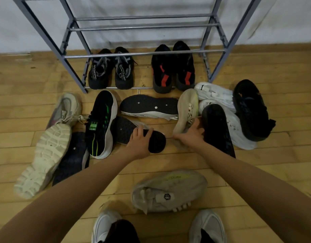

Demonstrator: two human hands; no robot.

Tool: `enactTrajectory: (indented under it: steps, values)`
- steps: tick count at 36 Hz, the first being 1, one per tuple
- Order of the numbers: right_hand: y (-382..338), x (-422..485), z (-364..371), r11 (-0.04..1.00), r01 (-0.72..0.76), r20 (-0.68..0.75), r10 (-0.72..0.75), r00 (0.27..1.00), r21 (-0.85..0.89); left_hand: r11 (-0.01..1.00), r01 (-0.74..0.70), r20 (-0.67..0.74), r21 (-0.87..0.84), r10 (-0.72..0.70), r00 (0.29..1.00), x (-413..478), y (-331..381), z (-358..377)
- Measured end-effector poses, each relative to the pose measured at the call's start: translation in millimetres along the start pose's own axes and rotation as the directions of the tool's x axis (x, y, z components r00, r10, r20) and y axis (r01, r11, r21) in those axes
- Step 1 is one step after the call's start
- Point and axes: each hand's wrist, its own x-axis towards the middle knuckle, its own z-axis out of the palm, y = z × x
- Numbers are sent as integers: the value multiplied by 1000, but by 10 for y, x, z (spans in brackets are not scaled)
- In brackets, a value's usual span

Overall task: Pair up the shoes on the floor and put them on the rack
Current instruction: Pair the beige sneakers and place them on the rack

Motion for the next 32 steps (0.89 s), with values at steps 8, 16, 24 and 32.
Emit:
enactTrajectory:
  steps: [8, 16, 24, 32]
  values:
    - [158, -315, 37, 902, 392, -105, -414, 904, -181, 867, 131, -40, -480, -171, 985, 39, 140, -168]
    - [-36, -476, 109, 807, 536, -64, -566, 822, -247, 55, -21, -29, -998, -154, 988, -23, 386, -210]
    - [-67, -497, 191, 787, 610, -9, -613, 790, -98, 70, -29, -48, -997, -295, 954, 3, 311, -218]
    - [210, -408, 23, 805, 539, 344, -447, 826, -248, 421, 55, -72, -906, -279, 957, -52, 137, -178]
